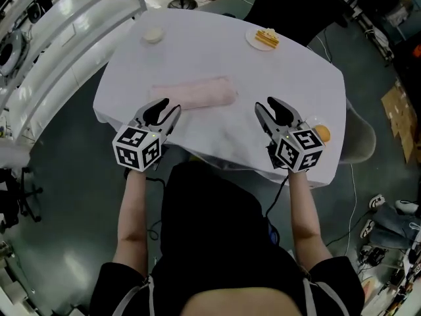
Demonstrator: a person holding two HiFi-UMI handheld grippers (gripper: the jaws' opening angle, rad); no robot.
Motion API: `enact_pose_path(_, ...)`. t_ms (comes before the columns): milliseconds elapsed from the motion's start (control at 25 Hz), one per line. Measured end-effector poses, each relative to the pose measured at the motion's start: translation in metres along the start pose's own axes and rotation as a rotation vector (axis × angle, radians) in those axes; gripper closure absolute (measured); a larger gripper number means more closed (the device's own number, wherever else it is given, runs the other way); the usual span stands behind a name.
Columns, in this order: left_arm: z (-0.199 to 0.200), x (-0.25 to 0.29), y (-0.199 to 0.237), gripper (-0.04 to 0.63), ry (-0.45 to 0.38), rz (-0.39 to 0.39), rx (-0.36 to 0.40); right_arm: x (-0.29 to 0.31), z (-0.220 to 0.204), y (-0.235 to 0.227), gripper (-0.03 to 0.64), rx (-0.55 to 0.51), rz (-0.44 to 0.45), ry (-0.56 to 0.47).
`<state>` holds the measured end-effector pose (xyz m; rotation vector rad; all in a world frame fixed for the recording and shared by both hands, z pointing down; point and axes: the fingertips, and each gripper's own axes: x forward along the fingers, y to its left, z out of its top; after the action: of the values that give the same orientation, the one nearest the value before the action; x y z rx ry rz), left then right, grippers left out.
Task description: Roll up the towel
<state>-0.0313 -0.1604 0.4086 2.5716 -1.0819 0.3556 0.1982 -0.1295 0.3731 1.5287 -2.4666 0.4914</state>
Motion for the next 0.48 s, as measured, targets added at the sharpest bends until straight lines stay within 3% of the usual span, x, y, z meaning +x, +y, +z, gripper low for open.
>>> enact_pose_path(160,0.006,-0.009,-0.042,0.442,-0.058,-0.056,-0.019,-0.042,0.002,0.01,0.438,0.068,-0.023,-0.104)
enact_pose_path(240,0.006,-0.012,-0.059,0.446,-0.085,-0.075,-0.023,-0.059,0.001,0.015,0.478,0.093,-0.033,-0.148)
enact_pose_path(320,0.006,-0.014,-0.074,0.47,-0.103,-0.095,-0.018,-0.075,-0.001,0.019,0.518,0.114,-0.032,-0.185)
enact_pose_path(440,0.0,-0.013,-0.098,0.531,-0.108,-0.142,-0.022,-0.095,-0.004,0.022,0.527,0.117,-0.051,-0.23)
enact_pose_path(480,-0.004,-0.012,-0.105,0.541,-0.104,-0.158,-0.023,-0.101,-0.005,0.022,0.596,0.12,-0.067,-0.249)
